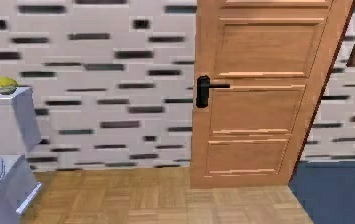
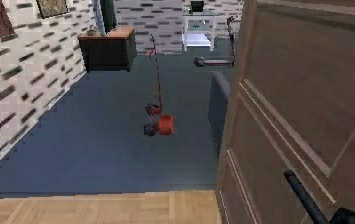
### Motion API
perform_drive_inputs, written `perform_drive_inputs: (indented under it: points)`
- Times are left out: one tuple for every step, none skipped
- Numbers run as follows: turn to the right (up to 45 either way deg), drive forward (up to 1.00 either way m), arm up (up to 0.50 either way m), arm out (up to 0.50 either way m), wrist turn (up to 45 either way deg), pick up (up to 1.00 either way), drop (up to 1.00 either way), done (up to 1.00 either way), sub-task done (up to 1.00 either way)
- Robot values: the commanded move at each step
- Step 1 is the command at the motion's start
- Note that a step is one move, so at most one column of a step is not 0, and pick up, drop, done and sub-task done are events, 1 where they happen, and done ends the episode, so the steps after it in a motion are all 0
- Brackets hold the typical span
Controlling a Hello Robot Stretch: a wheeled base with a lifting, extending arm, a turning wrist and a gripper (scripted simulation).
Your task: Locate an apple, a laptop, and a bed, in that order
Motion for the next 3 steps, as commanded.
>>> perform_drive_inputs:
  points:
    - [45.0,0.00,0.00,0.00,0.0,0.00,0.00,0.00,0.00]
    - [18.0,0.00,0.00,0.00,0.0,0.00,0.00,0.00,0.00]
    - [0.0,1.00,0.00,0.00,0.0,0.00,0.00,0.00,0.00]
